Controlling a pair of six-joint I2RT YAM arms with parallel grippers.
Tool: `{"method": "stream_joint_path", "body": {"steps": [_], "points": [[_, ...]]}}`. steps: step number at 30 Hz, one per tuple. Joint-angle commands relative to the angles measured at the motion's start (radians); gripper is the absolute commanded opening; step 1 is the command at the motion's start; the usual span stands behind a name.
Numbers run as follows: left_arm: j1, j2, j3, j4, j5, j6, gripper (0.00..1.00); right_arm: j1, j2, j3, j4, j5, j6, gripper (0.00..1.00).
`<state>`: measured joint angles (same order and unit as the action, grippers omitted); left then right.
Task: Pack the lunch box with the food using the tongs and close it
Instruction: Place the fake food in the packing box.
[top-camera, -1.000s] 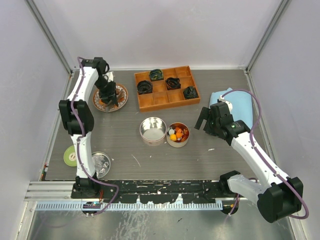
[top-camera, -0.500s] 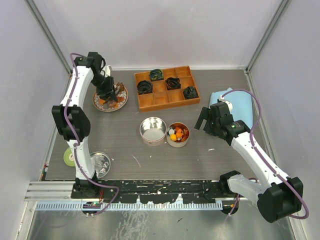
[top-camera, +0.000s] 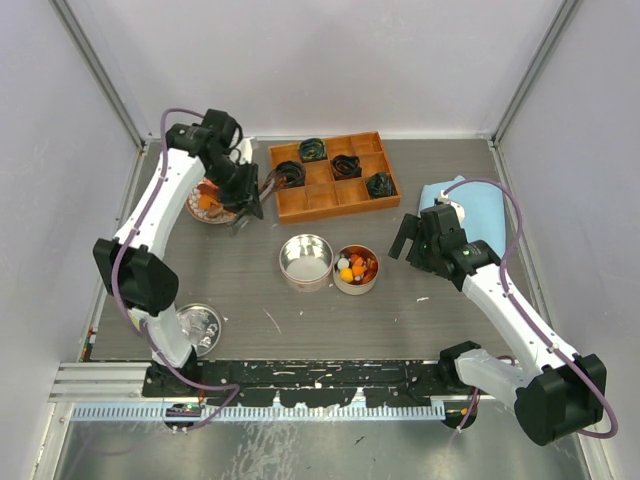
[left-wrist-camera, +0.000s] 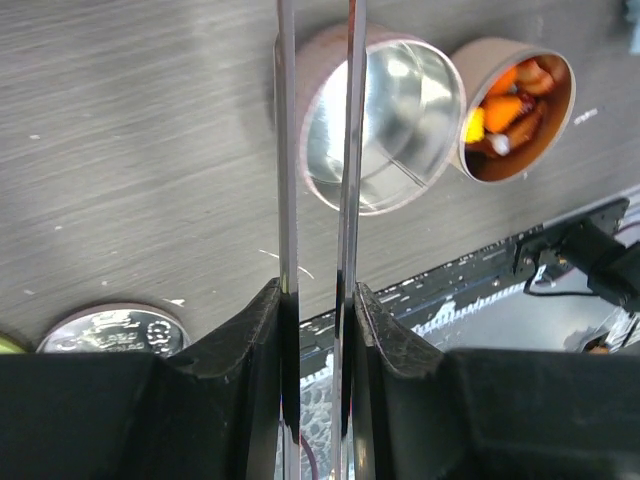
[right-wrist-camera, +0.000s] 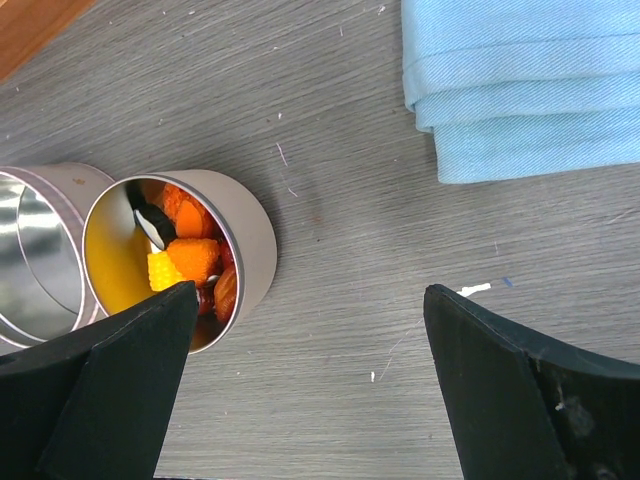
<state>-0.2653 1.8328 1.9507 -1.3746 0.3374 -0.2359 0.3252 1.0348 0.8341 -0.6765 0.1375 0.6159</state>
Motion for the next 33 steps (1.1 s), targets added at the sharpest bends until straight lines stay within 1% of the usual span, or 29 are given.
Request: {"method": "stream_joint_path", "body": {"steps": [1, 6, 9, 13, 16, 21, 26, 30, 33], "points": [[-0.126, -0.105, -0.044, 0.072, 0.046, -0.065, 0.23, -0.004, -0.011, 0.037, 0.04, -0.008, 0.022, 1.0], [-0.297, -0.142, -0.136, 0.141, 0.055, -0.132, 0.23, -0.004, -0.023, 0.033, 0.038, 0.001, 0.022, 1.0], [-0.388, -0.13, -0.175, 0.173, 0.072, -0.171, 0.23, -0.005, -0.031, 0.027, 0.04, 0.006, 0.024, 1.0], [-0.481, -0.098, -0.158, 0.163, 0.049, -0.174, 0.24, -0.005, -0.031, 0.032, 0.033, 0.007, 0.023, 1.0], [-0.523, -0.073, -0.146, 0.147, 0.04, -0.169, 0.25, -0.005, -0.037, 0.026, 0.031, 0.014, 0.022, 1.0], [-0.579, -0.019, -0.111, 0.045, -0.037, -0.135, 0.25, -0.005, -0.044, 0.024, 0.027, 0.018, 0.021, 1.0], [-0.616, 0.002, -0.09, -0.032, -0.159, -0.142, 0.26, -0.004, -0.044, 0.022, 0.026, 0.023, 0.018, 1.0], [-0.63, 0.012, -0.088, -0.045, -0.182, -0.149, 0.26, -0.004, -0.04, 0.016, 0.028, 0.018, 0.021, 1.0], [-0.641, 0.026, -0.074, -0.065, -0.183, -0.144, 0.29, -0.004, -0.039, 0.016, 0.025, 0.017, 0.02, 1.0]]}}
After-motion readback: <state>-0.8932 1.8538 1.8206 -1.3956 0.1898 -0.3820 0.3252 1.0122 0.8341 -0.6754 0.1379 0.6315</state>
